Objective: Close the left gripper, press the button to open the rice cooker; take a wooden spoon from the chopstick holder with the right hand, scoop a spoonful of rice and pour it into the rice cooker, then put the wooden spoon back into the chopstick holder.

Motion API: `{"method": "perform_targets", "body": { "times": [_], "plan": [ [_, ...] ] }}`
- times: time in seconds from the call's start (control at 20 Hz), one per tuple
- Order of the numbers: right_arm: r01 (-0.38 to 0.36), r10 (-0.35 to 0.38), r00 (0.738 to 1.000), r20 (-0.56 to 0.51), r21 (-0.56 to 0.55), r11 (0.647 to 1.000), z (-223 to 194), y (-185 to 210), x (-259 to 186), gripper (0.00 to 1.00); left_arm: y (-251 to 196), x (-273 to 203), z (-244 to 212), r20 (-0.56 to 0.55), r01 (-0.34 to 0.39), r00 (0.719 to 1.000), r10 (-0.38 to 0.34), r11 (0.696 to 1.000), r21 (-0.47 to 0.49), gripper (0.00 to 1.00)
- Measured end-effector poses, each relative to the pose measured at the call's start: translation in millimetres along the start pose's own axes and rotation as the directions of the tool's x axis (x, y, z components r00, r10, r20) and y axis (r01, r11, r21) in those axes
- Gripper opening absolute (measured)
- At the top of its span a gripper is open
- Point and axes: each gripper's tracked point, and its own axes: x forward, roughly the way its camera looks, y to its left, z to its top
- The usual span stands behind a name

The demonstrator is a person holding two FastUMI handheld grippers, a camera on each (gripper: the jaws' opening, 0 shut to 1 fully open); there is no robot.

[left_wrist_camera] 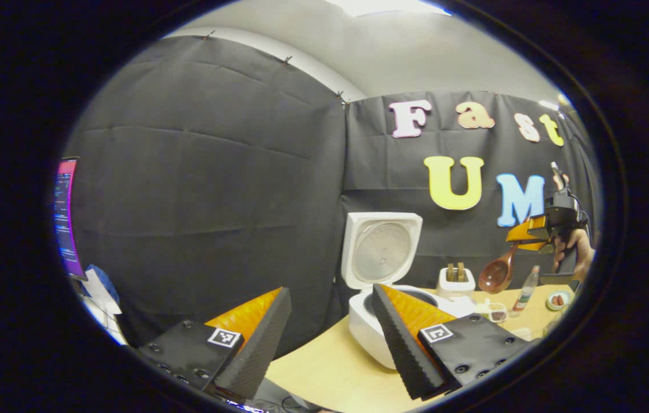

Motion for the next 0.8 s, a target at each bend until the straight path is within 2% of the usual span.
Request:
{"method": "perform_targets", "body": {
  "times": [0.05, 0.1, 0.15, 0.2, 0.25, 0.4, 0.5, 0.8],
  "plan": [
    [0.021, -0.021, 1.000, 0.013, -0.005, 1.000, 5.9, -12.8, -9.9, 0.16, -12.7, 1.1, 0.3, 0.006, 0.021, 1.000, -0.021, 1.000, 0.004, 0.91],
    [0.039, -0.039, 0.999, 0.022, -0.008, 0.999, 14.0, -29.3, -19.6, 0.16, -25.0, 4.2, 2.0, 0.010, 0.039, 0.999, -0.039, 0.999, 0.008, 0.91],
    [0.058, -0.057, 0.998, 0.030, -0.007, 0.998, 18.6, -42.2, -29.9, 0.16, -37.0, 5.0, 3.8, 0.012, 0.057, 0.998, -0.057, 0.998, 0.008, 0.98],
    [0.074, -0.074, 0.997, 0.035, -0.003, 0.997, 23.9, -55.0, -38.4, 0.16, -49.4, 6.2, 6.6, 0.015, 0.077, 0.997, -0.077, 0.997, 0.005, 1.00],
    [0.092, -0.092, 0.995, 0.035, 0.006, 0.996, 26.7, -67.2, -47.3, 0.16, -63.1, 6.4, 8.6, 0.019, 0.096, 0.995, -0.096, 0.995, 0.001, 0.98],
    [0.139, -0.141, 0.989, 0.052, 0.040, 0.990, 43.2, -101.6, -74.5, 0.16, -97.3, 3.5, 17.2, 0.032, 0.145, 0.989, -0.145, 0.989, 0.004, 1.00],
    [0.173, -0.176, 0.982, 0.070, 0.047, 0.984, 54.8, -123.9, -95.5, 0.16, -120.4, -0.8, 19.0, 0.036, 0.177, 0.984, -0.177, 0.984, 0.007, 0.91],
    [0.277, -0.283, 0.952, 0.115, 0.071, 0.958, 72.0, -190.2, -154.6, 0.16, -179.7, -8.9, 26.3, 0.047, 0.262, 0.964, -0.262, 0.965, 0.012, 0.91]
  ]
}}
